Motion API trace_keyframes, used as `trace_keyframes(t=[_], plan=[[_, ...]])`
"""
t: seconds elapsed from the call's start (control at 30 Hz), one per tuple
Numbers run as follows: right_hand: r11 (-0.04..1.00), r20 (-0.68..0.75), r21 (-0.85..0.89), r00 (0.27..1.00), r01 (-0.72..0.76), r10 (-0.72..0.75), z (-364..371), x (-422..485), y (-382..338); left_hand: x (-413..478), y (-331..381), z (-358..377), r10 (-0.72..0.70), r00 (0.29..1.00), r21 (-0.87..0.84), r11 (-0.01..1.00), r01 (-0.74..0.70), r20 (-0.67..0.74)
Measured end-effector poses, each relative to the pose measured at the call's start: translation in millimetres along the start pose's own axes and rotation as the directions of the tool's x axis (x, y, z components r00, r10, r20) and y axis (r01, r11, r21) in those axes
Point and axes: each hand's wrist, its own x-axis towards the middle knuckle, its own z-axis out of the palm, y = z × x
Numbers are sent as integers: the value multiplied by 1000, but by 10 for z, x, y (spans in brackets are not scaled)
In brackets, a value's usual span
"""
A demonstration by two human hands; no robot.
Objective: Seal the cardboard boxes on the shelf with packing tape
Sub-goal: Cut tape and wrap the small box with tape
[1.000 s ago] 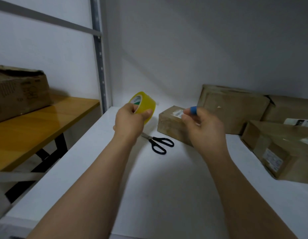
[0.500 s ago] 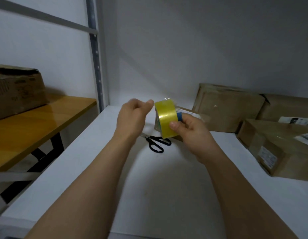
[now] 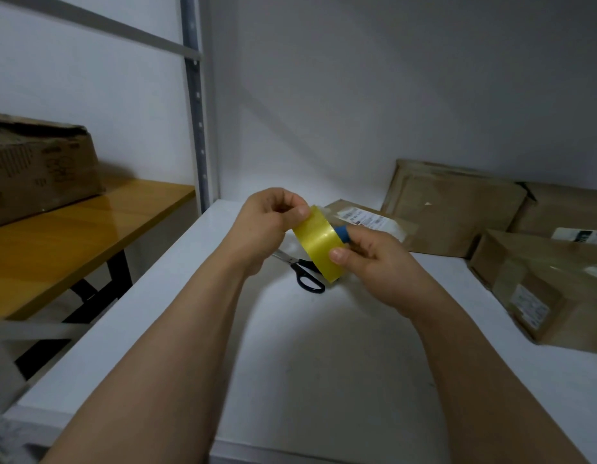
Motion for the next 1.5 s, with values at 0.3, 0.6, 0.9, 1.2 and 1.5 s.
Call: trace_keyframes(t=[0.3,0.6,0.9,1.2,1.5], plan=[[984,-36,160,996,-77,83,-9,4,-52,33,5,72,-36,963,-65,998,19,-266],[991,-143,119,986,-67,84,-49,-20,-73,30,63,-47,-347,937,-550,773,315,48],[998,-168,-6,984,-64,62,-29,-34,-125,28,46,-25,-435,900,-266,870,414,-23],[996,-116,-42,991,-73,67,158,-27,-191,56,5,-27,-304,953,-326,903,281,-21],[977,-113,-207,993,-41,18,382,15,-214,94,-79,15,-416,893,-356,872,337,-172]])
